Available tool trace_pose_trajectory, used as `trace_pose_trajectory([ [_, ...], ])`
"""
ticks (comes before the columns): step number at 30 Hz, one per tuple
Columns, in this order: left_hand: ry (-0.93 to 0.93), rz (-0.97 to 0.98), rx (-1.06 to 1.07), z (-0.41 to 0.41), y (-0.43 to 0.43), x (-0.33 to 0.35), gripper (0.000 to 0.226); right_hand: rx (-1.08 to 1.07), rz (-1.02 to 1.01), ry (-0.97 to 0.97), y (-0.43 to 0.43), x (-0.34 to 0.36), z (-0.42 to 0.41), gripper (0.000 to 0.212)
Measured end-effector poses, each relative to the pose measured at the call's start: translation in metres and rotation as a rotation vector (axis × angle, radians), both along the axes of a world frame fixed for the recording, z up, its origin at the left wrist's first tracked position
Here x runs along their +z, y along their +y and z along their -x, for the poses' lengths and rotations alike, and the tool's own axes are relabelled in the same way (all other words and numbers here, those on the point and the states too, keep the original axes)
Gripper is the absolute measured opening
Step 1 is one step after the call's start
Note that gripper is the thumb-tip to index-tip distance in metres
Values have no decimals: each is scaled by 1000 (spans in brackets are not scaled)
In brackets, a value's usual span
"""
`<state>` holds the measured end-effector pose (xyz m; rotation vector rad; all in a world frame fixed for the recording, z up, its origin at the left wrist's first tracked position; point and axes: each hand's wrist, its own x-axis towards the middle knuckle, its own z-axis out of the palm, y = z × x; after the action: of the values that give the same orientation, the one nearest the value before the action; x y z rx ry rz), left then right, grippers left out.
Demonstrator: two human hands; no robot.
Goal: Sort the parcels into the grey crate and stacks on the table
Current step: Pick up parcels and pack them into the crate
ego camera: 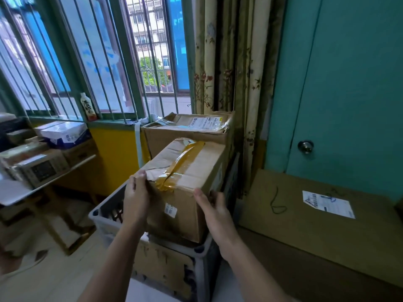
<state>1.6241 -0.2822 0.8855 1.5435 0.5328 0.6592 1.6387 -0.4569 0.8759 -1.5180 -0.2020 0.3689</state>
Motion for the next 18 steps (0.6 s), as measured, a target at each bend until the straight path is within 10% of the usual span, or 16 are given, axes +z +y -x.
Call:
trace_pose_trajectory([
  [12,94,-26,-111,8,24,-40,32,-173,210,-48,19,-23,9,93],
  [18,79,-26,-188,8,31,-39,30,-277,209,-274,39,-26,25,51],
])
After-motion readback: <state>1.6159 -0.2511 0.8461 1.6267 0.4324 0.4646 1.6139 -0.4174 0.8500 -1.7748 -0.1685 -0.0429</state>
